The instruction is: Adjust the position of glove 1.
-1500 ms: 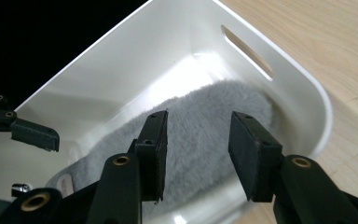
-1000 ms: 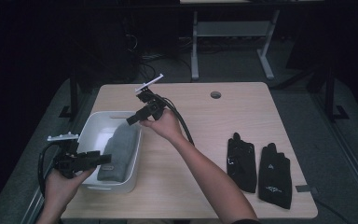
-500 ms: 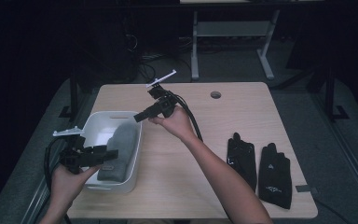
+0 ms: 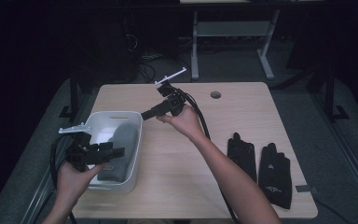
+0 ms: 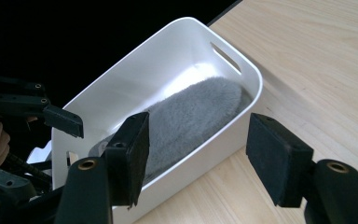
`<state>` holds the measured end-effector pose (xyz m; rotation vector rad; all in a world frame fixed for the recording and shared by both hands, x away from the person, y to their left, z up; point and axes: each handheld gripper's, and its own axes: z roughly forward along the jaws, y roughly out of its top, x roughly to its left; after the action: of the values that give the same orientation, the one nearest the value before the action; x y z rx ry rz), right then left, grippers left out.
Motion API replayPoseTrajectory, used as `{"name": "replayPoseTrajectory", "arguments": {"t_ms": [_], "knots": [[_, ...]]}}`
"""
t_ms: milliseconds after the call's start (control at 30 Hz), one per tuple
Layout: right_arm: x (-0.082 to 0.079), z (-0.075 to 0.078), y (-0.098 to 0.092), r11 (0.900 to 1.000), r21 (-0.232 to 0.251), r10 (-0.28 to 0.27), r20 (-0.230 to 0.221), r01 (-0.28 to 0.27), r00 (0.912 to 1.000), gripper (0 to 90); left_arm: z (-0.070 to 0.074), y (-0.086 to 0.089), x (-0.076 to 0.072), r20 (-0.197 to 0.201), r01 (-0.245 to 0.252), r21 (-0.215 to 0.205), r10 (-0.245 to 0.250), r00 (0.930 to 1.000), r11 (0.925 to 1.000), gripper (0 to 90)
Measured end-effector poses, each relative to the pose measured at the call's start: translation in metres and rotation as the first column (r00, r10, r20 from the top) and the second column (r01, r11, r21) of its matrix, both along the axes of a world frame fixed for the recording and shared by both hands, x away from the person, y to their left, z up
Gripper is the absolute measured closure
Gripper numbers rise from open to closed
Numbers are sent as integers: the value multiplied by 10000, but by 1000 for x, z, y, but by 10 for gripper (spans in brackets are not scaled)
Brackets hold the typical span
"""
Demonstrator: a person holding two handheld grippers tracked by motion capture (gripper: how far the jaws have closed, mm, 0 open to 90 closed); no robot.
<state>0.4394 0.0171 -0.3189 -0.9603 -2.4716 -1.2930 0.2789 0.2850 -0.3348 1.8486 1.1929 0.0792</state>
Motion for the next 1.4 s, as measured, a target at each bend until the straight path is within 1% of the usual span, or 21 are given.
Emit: {"name": "replayPoseTrajectory", "arguments": {"t_ms": [300,333,400,433,600,667,733,767,800,833,900,933,967,1000,1033,1067,1167,1200,1233,1267,1400], "knots": [[-3,1,-25,9993,31,-371,-62,371,9993,364,5,-14,2,186,334,-24,-334,9993,9994,289],[-3,0,-32,9988,113,-478,-44,479,9988,364,6,-15,2,188,358,-13,-358,9992,9994,287],[-4,0,-37,9982,167,-578,-57,579,9983,364,7,-19,2,189,404,-41,-403,9990,9992,285],[-4,1,-40,9978,208,-622,-76,623,9980,362,7,-23,3,204,460,-10,-459,9987,9989,284],[-5,3,-52,9970,263,-732,-53,733,9973,360,8,-32,4,230,669,-18,-668,9975,9978,280],[-6,4,-61,9957,330,-862,-25,862,9963,359,9,-39,5,249,779,-29,-778,9967,9970,280],[-7,4,-64,9953,329,-915,-9,915,9958,358,9,-41,6,252,814,-41,-813,9964,9967,279],[-8,3,-71,9947,340,-973,4,972,9953,358,9,-46,6,276,895,-31,-894,9956,9960,279],[-8,3,-71,9947,340,-973,4,972,9953,358,9,-46,6,276,895,-31,-894,9956,9960,279],[-8,3,-75,9947,271,-993,-4,993,9951,358,9,-48,7,289,948,-43,-946,9951,9955,279],[-10,2,-85,9927,356,-1151,-24,1151,9934,356,9,-54,7,309,1054,-34,-1053,9940,9944,278],[-10,2,-85,9927,356,-1151,-24,1151,9934,356,9,-54,7,309,1054,-34,-1053,9940,9944,277],[-12,1,-92,9923,341,-1187,-78,1189,9929,346,8,-59,8,307,1156,-55,-1154,9928,9933,276],[-12,1,-92,9923,341,-1187,-78,1189,9929,346,8,-59,8,307,1156,-55,-1154,9928,9933,276],[-14,0,-98,9918,367,-1221,-55,1222,9925,346,7,-64,8,278,1263,-23,-1262,9916,9920,275],[-14,0,-98,9918,367,-1221,-55,1222,9925,346,7,-64,8,278,1263,-23,-1262,9916,9920,274],[-18,-2,-110,9904,386,-1326,-79,1328,9911,345,7,-71,8,294,1424,49,-1425,9894,9898,273],[-18,-2,-110,9904,386,-1326,-79,1328,9911,345,6,-74,8,307,1491,78,-1492,9883,9888,273],[-20,-2,-117,9894,345,-1406,-111,1409,9900,340,6,-80,8,290,1555,15,-1555,9874,9878,272],[-20,-2,-117,9894,345,-1406,-111,1409,9900,340,6,-80,8,290,1555,15,-1555,9874,9878,272],[-26,-3,-132,9869,392,-1566,-56,1567,9876,340,5,-91,9,246,1763,43,-1763,9840,9843,270]]}}
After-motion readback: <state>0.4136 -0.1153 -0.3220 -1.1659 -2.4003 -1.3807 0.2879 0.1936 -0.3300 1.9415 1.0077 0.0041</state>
